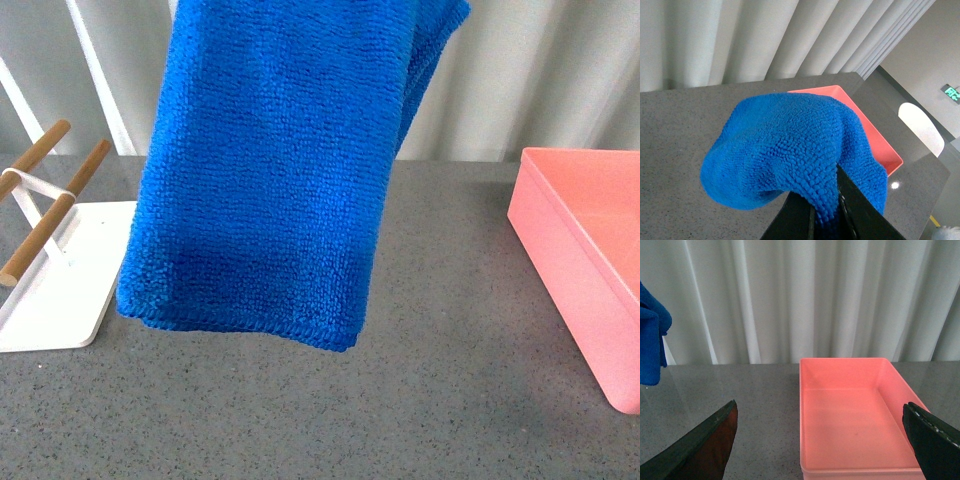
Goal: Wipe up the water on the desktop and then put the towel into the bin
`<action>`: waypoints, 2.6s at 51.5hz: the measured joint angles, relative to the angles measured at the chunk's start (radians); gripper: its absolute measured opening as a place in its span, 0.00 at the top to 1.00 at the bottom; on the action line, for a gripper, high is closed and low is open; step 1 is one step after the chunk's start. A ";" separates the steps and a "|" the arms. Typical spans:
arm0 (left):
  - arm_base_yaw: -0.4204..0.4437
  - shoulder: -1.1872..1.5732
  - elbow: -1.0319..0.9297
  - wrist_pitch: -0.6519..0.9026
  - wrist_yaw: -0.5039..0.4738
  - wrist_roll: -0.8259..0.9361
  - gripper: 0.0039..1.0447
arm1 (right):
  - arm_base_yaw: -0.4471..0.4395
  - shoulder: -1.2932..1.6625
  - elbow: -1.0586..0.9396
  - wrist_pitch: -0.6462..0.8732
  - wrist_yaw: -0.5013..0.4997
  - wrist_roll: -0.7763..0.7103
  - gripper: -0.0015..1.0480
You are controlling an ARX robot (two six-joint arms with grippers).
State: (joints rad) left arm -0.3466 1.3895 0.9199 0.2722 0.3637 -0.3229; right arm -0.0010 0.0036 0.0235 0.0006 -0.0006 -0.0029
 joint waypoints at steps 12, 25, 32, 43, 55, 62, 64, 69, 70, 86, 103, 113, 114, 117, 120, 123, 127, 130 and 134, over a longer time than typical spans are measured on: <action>-0.030 0.032 0.000 -0.012 -0.066 0.001 0.96 | 0.000 0.000 0.000 0.000 0.000 0.000 0.07; -0.034 0.033 0.000 -0.012 -0.068 0.003 0.96 | -0.216 0.531 0.194 -0.039 -0.371 -0.064 0.07; -0.033 0.033 0.000 -0.012 -0.069 0.003 0.96 | -0.240 0.745 0.303 0.012 -0.600 -0.084 0.07; -0.033 0.033 0.000 -0.012 -0.069 0.003 0.96 | -0.188 1.027 0.426 0.130 -0.912 -0.077 0.07; -0.033 0.033 0.000 -0.012 -0.069 0.003 0.96 | -0.017 1.498 0.570 0.523 -0.991 0.117 0.07; -0.033 0.033 0.000 -0.012 -0.069 0.003 0.96 | 0.067 1.622 0.614 0.663 -1.057 0.200 0.07; -0.033 0.033 0.000 -0.012 -0.069 0.003 0.96 | 0.097 1.658 0.637 0.698 -1.061 0.225 0.07; -0.033 0.033 0.000 -0.012 -0.069 0.003 0.96 | 0.157 1.739 0.689 0.777 -1.069 0.284 0.07; -0.033 0.033 0.000 -0.012 -0.069 0.003 0.96 | 0.169 1.757 0.700 0.798 -1.072 0.297 0.07; -0.033 0.033 0.000 -0.012 -0.069 0.003 0.96 | 0.256 1.873 0.805 0.903 -1.119 0.395 0.07; -0.033 0.033 0.000 -0.012 -0.073 0.003 0.96 | 0.338 1.979 0.948 0.923 -1.093 0.451 0.07; -0.032 0.033 0.000 -0.012 -0.074 0.003 0.96 | 0.362 2.012 0.971 1.015 -1.109 0.515 0.29; -0.032 0.033 0.000 -0.012 -0.075 0.004 0.96 | 0.364 2.015 0.972 1.032 -1.109 0.523 0.33; -0.032 0.033 0.000 -0.012 -0.075 0.004 0.96 | 0.367 2.020 0.976 1.044 -1.104 0.536 0.40; -0.032 0.033 0.000 -0.012 -0.075 0.004 0.96 | 0.369 2.023 0.976 1.056 -1.098 0.551 0.46; -0.032 0.033 0.000 -0.012 -0.075 0.004 0.96 | 0.369 2.026 0.976 1.070 -1.098 0.561 0.53; -0.032 0.033 0.000 -0.012 -0.076 0.004 0.96 | 0.369 2.029 0.976 1.076 -1.094 0.569 0.63; -0.032 0.033 0.000 -0.012 -0.076 0.004 0.96 | 0.369 2.032 0.976 1.088 -1.093 0.576 0.75; -0.032 0.033 0.000 -0.012 -0.077 0.004 0.96 | 0.365 2.032 0.976 1.088 -1.092 0.577 0.88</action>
State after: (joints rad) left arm -0.3786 1.4227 0.9203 0.2604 0.2871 -0.3191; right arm 0.3645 2.0354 0.9997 1.0889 -1.0924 0.5743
